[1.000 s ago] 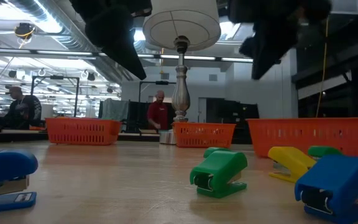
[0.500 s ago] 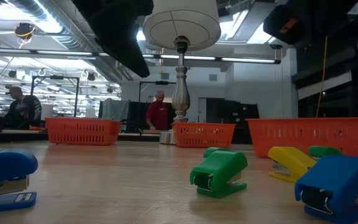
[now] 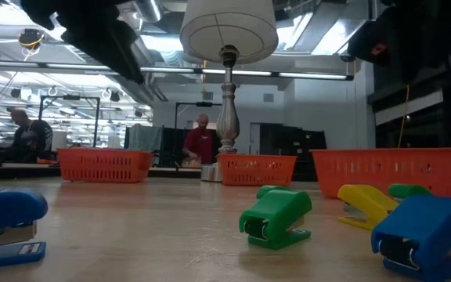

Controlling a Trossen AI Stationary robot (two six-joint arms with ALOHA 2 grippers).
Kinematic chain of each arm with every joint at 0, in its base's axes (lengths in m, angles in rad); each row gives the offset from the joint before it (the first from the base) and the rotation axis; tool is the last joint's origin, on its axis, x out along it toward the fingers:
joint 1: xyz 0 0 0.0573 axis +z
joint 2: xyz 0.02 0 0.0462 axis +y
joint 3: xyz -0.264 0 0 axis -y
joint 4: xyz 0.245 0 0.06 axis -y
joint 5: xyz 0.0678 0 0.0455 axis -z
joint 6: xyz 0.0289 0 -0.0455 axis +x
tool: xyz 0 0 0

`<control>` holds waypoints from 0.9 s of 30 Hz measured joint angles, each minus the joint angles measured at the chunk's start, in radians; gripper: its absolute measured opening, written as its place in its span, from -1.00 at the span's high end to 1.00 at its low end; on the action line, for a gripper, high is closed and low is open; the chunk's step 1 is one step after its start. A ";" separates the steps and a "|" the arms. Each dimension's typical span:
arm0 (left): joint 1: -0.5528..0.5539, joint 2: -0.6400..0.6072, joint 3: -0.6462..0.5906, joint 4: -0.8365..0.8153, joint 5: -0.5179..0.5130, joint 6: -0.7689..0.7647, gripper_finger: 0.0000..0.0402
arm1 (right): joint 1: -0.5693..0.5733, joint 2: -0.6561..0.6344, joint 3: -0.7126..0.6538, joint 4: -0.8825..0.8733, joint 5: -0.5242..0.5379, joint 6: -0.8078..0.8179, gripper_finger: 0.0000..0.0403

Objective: Pick and place Stapler, Stapler remover, tape
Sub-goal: Put the blue stapler into the bottom orange bin

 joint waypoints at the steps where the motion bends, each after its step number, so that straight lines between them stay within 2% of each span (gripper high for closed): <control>1: -0.003 -0.049 -0.037 0.028 -0.001 0.013 -0.09 | -0.001 0.000 0.000 0.002 0.000 -0.002 0.32; 6: -0.030 -0.297 -0.215 0.148 0.130 0.045 -0.09 | -0.001 0.000 0.000 0.046 0.000 -0.054 0.32; 9: -0.051 -0.411 -0.295 0.202 0.170 0.039 -0.09 | -0.002 0.000 0.000 0.068 0.001 -0.092 0.32; 19: -0.096 -0.647 -0.484 0.291 0.165 0.108 -0.09 | -0.029 0.000 0.000 0.235 0.002 -0.106 0.32; 23: -0.067 -0.800 -0.621 0.456 0.197 0.195 -0.09 | -0.027 0.000 0.000 0.233 0.001 -0.109 0.32; 27: -0.029 -0.956 -0.716 0.464 0.202 0.189 -0.09 | -0.028 0.000 0.000 0.233 0.001 -0.105 0.32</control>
